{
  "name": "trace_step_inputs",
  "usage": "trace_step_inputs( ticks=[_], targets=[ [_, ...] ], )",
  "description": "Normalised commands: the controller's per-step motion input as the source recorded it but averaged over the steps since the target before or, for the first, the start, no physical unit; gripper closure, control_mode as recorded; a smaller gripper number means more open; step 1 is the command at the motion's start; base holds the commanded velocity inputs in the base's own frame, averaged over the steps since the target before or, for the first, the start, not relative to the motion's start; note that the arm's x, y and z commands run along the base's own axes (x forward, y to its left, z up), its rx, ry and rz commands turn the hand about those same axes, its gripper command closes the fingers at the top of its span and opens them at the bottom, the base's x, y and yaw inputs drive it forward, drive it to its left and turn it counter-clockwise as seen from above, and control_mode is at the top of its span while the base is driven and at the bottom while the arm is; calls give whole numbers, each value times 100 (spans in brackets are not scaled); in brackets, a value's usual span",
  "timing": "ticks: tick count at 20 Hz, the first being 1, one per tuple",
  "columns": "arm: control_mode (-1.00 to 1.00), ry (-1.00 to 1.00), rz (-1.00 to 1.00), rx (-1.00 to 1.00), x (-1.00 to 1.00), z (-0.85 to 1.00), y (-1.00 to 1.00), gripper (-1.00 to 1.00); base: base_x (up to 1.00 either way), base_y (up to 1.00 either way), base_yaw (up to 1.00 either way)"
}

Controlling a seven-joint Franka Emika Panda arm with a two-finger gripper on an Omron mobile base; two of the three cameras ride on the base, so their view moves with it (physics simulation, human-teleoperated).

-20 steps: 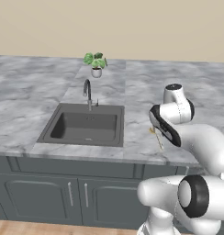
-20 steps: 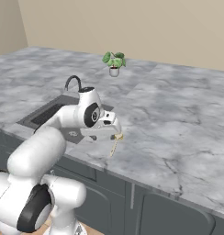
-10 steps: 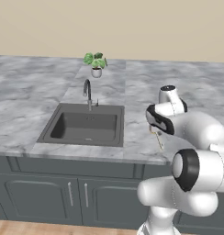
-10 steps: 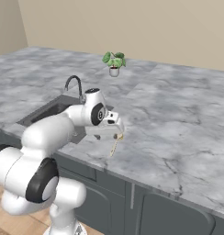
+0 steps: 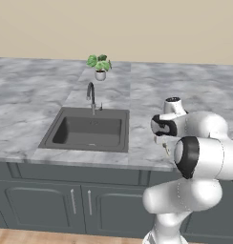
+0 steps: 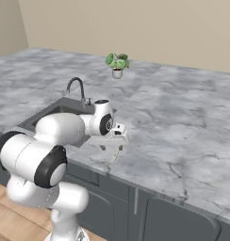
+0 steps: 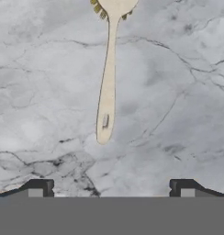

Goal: Grab the spray bottle from the cabinet, then place it next to the cutting board for sanitizing. Then grab the dish brush from the countertop next to the sink and place it next to the cutting board.

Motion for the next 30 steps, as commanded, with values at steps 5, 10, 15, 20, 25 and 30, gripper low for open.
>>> trace_step_inputs(
  ticks=[5, 10, 15, 20, 25, 30],
  targets=[
    [-100, 1, 0, 11, 23, -31, -14, -100, 0, 0, 0],
    [-100, 0, 0, 8, 37, -20, -9, -100, 0, 0, 0],
    [-100, 0, 0, 0, 55, -8, 0, -100, 0, 0, 0],
    [-100, 0, 0, 0, 46, -18, 0, -100, 0, 0, 0],
    [-100, 0, 0, 0, 37, -34, 0, -100, 0, 0, 0],
    [-100, 0, 0, 0, 26, -38, 0, 100, 0, 0, 0]
  ],
)
